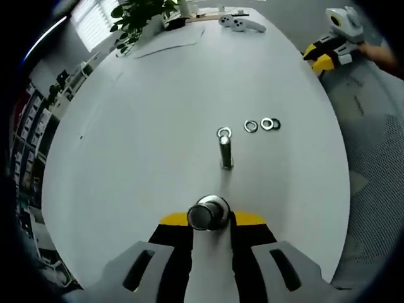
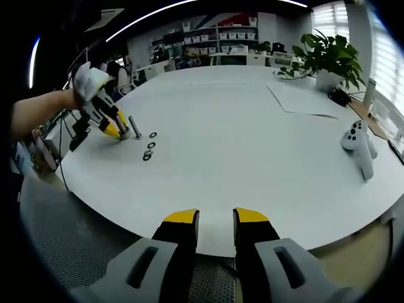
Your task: Place the washer onto the threaded stud by aligning its center hole with the stud, sliding it down to the base, and recovering from edge contact or off-axis alignment until the washer reaches the visible bottom stop.
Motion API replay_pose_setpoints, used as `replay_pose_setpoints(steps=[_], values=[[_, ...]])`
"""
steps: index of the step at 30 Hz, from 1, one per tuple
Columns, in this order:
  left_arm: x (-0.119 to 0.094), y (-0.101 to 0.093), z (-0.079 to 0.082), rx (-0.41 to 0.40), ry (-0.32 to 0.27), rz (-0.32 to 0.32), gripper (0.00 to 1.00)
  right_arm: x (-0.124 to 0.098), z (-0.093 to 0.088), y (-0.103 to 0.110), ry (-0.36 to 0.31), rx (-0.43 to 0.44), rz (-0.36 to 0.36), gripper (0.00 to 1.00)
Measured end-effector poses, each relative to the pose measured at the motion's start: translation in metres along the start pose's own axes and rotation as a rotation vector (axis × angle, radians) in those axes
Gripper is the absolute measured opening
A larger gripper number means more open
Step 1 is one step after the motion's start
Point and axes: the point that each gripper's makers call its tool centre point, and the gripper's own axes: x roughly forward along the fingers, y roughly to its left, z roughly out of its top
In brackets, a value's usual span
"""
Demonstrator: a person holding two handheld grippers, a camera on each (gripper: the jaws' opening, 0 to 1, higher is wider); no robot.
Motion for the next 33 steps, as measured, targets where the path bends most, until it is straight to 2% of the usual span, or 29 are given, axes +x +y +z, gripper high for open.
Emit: replay_pose_setpoints(steps=[3,6,10,12,13,15,19,22,26,30,32,33], values=[[-0.006,-0.003,0.002,-0.025,-0.027,0.005,0.31,0.000,0.000,0.000,0.001,0.002,0.000,0.24],[-0.014,-0.005,0.001,-0.031,-0.043,0.020,0.31,0.000,0.000,0.000,0.001,0.001,-0.001,0.24],[-0.032,-0.012,0.007,-0.062,-0.103,0.049,0.32,0.000,0.000,0.000,0.002,0.002,-0.003,0.24],[-0.043,-0.013,0.013,-0.107,-0.170,0.086,0.33,0.000,-0.001,0.000,0.003,0.001,-0.002,0.24],[-0.047,-0.016,0.017,-0.108,-0.203,0.086,0.34,0.000,-0.001,0.000,0.003,0.002,-0.002,0.24],[-0.057,-0.023,0.016,-0.127,-0.233,0.100,0.35,0.000,-0.001,0.000,0.004,0.002,-0.003,0.24],[-0.077,-0.032,0.020,-0.225,-0.337,0.122,0.36,-0.001,-0.002,-0.001,0.009,0.003,-0.007,0.24],[-0.092,-0.042,0.013,-0.236,-0.357,0.145,0.36,0.000,-0.002,-0.002,0.013,0.000,-0.010,0.25],[-0.111,-0.051,0.009,-0.328,-0.441,0.169,0.37,-0.001,-0.004,-0.002,0.023,-0.002,-0.018,0.25],[-0.123,-0.058,0.002,-0.362,-0.505,0.212,0.37,-0.002,-0.005,-0.002,0.030,-0.003,-0.026,0.25],[-0.128,-0.060,-0.001,-0.413,-0.552,0.236,0.38,-0.002,-0.005,-0.002,0.032,-0.006,-0.028,0.25],[-0.131,-0.063,-0.003,-0.464,-0.584,0.235,0.39,-0.002,-0.004,-0.002,0.030,-0.004,-0.029,0.25]])
